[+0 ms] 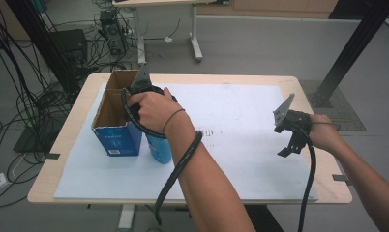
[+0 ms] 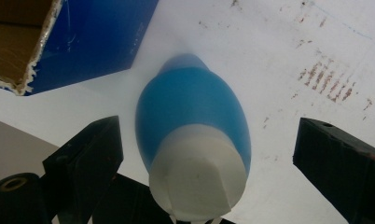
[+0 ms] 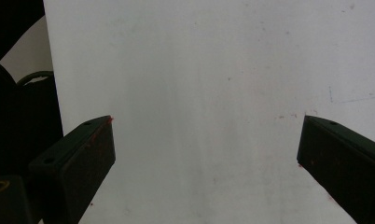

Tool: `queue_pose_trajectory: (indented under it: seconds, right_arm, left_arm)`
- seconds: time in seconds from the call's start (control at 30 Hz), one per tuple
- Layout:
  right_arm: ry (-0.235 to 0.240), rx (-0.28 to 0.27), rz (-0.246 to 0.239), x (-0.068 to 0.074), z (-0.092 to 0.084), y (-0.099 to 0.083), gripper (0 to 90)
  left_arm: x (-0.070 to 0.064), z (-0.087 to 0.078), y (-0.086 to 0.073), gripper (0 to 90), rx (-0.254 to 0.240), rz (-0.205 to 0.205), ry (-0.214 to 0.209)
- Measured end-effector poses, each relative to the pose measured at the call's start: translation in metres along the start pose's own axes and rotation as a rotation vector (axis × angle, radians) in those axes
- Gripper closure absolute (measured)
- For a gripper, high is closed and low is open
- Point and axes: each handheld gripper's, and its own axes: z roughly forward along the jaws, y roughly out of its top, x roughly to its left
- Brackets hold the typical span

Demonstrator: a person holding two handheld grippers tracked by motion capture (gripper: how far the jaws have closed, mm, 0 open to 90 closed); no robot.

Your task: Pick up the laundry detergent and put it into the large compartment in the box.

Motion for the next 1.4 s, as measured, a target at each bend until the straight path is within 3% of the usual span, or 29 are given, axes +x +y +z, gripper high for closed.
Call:
queue_pose_trajectory:
  seconds: [0.83, 1.4]
  right_arm:
    - [-0.014, 0.014, 0.010, 0.0019, -0.0033, -0.0004, 4.2]
    - [-0.019, 0.012, 0.009, 0.0037, -0.0059, -0.0020, 4.2]
  left_arm:
    - [0.0020, -0.0034, -0.0002, 9.1, 0.001, 0.015, -0.009]
    - [0.0062, -0.0047, -0.0029, 9.1, -0.001, 0.011, -0.040]
